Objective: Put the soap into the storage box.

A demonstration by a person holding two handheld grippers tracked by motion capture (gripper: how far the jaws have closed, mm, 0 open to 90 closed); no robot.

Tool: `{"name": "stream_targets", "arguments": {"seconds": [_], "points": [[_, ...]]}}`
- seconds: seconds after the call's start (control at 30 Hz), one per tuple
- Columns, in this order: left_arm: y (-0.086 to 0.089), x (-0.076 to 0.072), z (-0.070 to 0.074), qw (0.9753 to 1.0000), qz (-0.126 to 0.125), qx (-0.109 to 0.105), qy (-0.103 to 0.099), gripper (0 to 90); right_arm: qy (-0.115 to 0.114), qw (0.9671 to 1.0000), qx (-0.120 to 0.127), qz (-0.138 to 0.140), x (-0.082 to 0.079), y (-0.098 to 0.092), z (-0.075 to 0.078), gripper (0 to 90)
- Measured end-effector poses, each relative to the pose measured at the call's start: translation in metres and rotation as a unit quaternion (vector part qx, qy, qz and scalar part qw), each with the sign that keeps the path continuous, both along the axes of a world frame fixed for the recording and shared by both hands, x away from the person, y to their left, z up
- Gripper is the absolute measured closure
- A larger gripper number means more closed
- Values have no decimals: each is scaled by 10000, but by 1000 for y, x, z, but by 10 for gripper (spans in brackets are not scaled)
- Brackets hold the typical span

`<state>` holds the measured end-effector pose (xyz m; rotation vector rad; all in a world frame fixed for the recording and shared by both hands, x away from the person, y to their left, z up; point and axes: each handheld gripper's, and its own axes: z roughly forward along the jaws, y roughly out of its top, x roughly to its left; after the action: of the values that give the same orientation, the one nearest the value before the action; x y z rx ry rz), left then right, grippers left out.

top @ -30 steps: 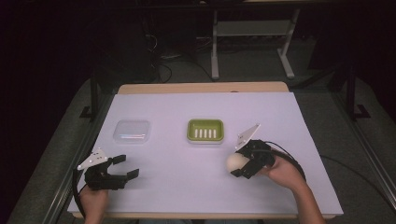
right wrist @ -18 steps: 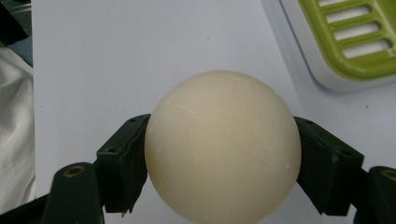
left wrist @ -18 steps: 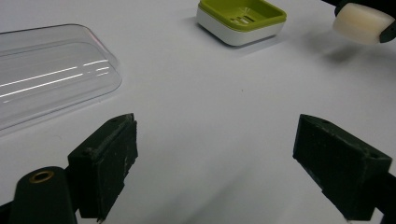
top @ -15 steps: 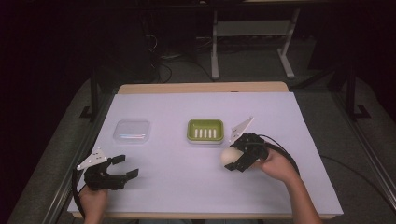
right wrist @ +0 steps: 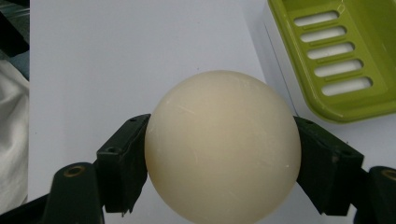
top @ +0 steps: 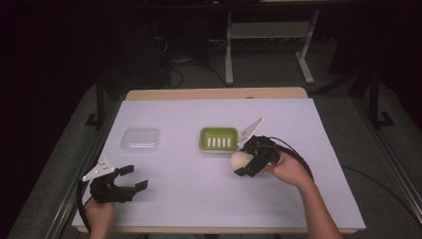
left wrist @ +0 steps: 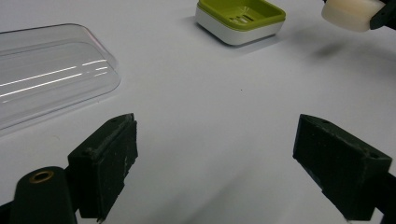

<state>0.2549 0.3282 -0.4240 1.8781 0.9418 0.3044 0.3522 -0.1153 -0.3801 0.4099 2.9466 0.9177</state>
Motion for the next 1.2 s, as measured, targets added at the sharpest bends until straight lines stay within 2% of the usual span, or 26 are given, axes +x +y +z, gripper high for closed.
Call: {"name": "stream_targets", "arguments": {"seconds": [0.1,0.17,0.37,0.6,0.7,1.2], "points": [[0,0,0,10000,-5,-5,1,132,-13,10000,-3,3,2,3,2,245],[0,0,0,10000,-13,-3,-7,132,82,9999,128,67,6,5,3,245],[0,0,0,10000,-5,-23,-17,132,96,9998,175,78,14,13,7,245],[0,0,0,10000,1,-37,-39,132,51,9998,159,92,24,22,11,245],[0,0,0,10000,3,-44,-44,132,97,9998,161,81,29,26,12,245],[0,0,1,10000,0,-47,-50,132,101,9998,172,47,45,33,16,245]]}}
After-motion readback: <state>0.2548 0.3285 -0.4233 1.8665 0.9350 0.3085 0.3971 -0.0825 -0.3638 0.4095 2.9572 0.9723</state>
